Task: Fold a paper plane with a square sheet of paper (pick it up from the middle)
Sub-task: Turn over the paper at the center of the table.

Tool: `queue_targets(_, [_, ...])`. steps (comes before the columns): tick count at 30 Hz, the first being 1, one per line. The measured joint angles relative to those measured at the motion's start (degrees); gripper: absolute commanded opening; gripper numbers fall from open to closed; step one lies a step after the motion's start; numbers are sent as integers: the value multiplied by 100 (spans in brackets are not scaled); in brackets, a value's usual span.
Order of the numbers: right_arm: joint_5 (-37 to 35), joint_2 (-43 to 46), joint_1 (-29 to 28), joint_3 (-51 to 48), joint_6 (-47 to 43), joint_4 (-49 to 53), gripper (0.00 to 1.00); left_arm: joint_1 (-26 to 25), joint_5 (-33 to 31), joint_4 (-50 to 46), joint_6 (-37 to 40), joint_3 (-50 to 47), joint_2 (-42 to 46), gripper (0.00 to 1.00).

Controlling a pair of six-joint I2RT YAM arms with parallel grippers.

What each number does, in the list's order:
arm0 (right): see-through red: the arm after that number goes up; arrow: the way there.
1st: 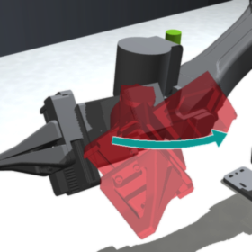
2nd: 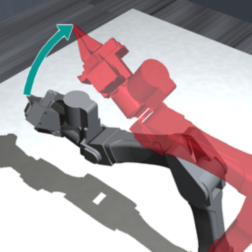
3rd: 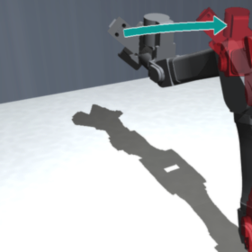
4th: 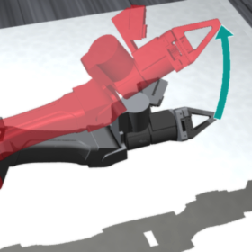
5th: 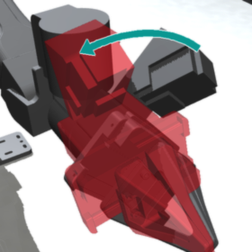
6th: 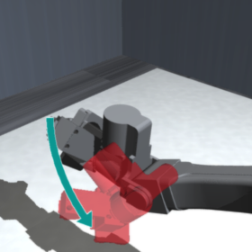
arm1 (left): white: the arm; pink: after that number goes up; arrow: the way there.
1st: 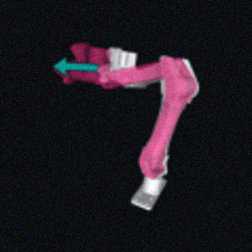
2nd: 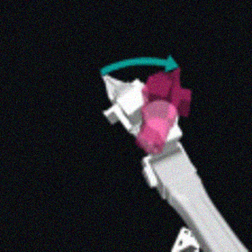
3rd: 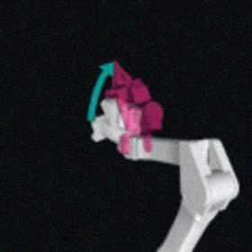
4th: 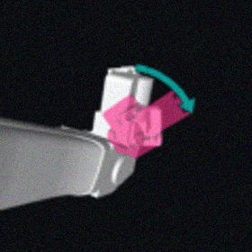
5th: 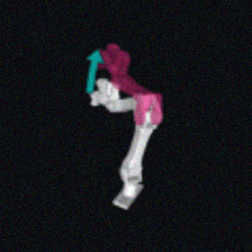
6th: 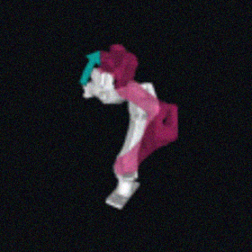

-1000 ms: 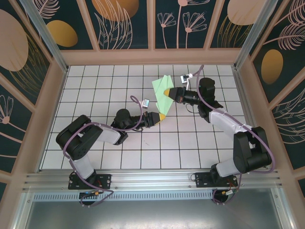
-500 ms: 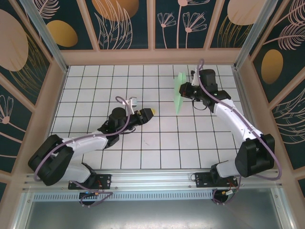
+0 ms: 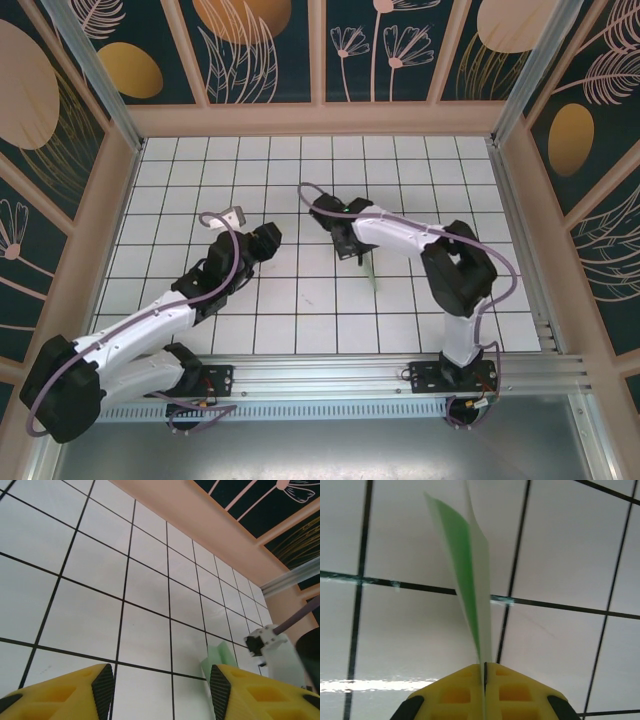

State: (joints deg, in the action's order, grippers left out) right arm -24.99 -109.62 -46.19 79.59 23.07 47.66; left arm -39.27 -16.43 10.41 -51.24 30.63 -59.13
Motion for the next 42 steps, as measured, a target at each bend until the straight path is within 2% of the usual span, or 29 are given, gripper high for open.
queue_targets(6, [-109,-772,-658,699,199,79,14,0,-214,-188,4,-48,208,56])
queue_targets(8, [-61,-922,-756,837,269,68,22,0,-234,-212,17,-55,232,56])
queue_targets(10, [35,-964,-782,861,306,24,31,0,-278,-269,22,-66,262,56])
queue_targets(21, [125,-944,-837,704,229,-245,49,0,-315,-319,22,-107,262,56])
queue_targets(27, [201,-879,-879,485,-28,-514,67,0,-321,-372,22,-122,289,56])
queue_targets(28, [258,-833,-894,439,-66,-581,74,0,-341,-382,22,-122,321,56])
queue_targets(32, [544,-431,-1003,160,-175,-929,84,0,-468,-415,20,-122,490,57])
queue_targets(42, [1067,1491,-1064,-1200,-492,-2247,85,0,-658,-470,20,-122,702,57])
